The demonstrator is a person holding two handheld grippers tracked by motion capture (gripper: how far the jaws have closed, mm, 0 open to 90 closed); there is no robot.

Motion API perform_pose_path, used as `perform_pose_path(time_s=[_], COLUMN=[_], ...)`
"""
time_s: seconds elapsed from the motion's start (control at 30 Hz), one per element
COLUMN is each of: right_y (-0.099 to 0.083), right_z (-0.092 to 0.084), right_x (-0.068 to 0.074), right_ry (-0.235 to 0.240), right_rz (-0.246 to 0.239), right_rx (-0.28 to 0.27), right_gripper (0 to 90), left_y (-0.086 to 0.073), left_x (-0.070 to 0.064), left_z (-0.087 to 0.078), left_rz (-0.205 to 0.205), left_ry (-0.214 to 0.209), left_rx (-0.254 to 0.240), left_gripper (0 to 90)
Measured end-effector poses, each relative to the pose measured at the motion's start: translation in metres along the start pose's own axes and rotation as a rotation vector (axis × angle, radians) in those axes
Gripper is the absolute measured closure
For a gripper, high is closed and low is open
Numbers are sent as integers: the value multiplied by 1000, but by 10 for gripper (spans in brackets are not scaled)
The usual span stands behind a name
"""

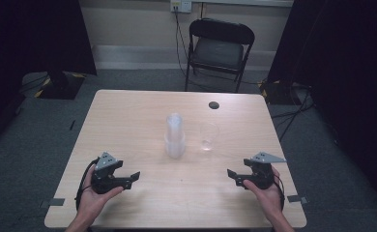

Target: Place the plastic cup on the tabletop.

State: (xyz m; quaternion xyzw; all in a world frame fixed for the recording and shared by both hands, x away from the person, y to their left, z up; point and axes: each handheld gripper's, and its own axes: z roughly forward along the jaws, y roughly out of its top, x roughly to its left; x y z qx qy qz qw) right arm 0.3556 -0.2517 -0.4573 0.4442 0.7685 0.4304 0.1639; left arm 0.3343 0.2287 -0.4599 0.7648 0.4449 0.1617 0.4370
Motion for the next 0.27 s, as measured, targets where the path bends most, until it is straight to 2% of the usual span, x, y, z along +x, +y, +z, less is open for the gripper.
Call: perform_pose_path(time_s=[0.13,0.27], right_y=[-9,-13], right_z=[2,3], right_x=[-5,-9], right_ry=[-29,-48], right_rz=[-15,3], right_rx=[28,39], right_gripper=[159,159], left_y=[-1,-1], left_x=[-3,-5], left_z=[2,3], left_rz=[3,27], left_ry=[3,-2], left_rx=[8,20], left_gripper=[170,170])
